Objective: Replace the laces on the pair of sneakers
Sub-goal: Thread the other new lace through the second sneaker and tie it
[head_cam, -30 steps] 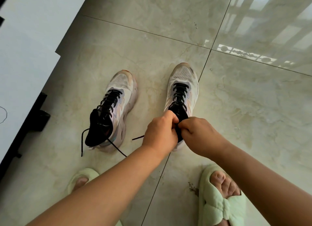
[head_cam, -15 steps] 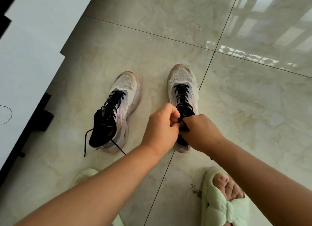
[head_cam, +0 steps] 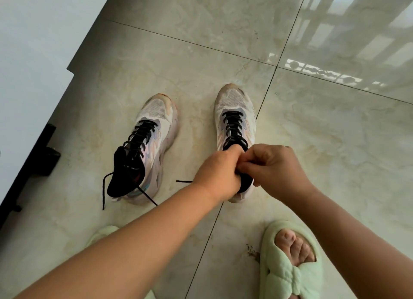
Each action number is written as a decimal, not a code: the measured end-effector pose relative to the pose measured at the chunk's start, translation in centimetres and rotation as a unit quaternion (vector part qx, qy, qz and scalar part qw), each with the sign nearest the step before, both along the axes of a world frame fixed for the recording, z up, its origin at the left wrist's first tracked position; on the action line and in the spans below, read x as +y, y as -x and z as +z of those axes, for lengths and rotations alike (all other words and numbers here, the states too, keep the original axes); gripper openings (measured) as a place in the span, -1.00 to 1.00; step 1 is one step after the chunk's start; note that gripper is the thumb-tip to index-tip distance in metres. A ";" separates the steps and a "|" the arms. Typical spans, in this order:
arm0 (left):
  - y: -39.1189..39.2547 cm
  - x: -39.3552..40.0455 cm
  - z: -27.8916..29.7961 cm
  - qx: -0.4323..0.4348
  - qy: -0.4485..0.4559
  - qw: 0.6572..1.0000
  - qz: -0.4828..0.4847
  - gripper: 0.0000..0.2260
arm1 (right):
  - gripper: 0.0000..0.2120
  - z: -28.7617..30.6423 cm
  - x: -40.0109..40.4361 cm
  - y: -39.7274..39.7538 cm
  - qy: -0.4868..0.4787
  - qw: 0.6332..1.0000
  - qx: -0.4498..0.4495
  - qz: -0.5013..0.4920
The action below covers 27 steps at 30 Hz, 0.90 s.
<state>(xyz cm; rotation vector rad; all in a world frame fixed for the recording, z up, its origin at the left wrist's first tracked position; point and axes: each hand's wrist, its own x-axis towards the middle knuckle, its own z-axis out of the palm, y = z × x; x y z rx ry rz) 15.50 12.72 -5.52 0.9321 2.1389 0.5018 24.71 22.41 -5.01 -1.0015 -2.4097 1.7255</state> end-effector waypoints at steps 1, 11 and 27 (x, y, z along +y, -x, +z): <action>0.4 -0.5 0.3 -0.057 -0.029 0.998 0.012 -0.79 | -0.90 -0.4 -0.3 0.1 -0.058 0.998 -0.013 0.035; 0.0 -6.8 -1.3 -0.008 -0.040 0.978 0.206 -0.83 | -0.79 -1.8 -1.3 1.3 -0.273 0.924 -0.171 0.207; 0.1 1.4 0.7 0.127 0.203 0.962 -0.132 -0.78 | -0.75 0.1 1.8 -0.2 0.071 0.991 -0.038 0.110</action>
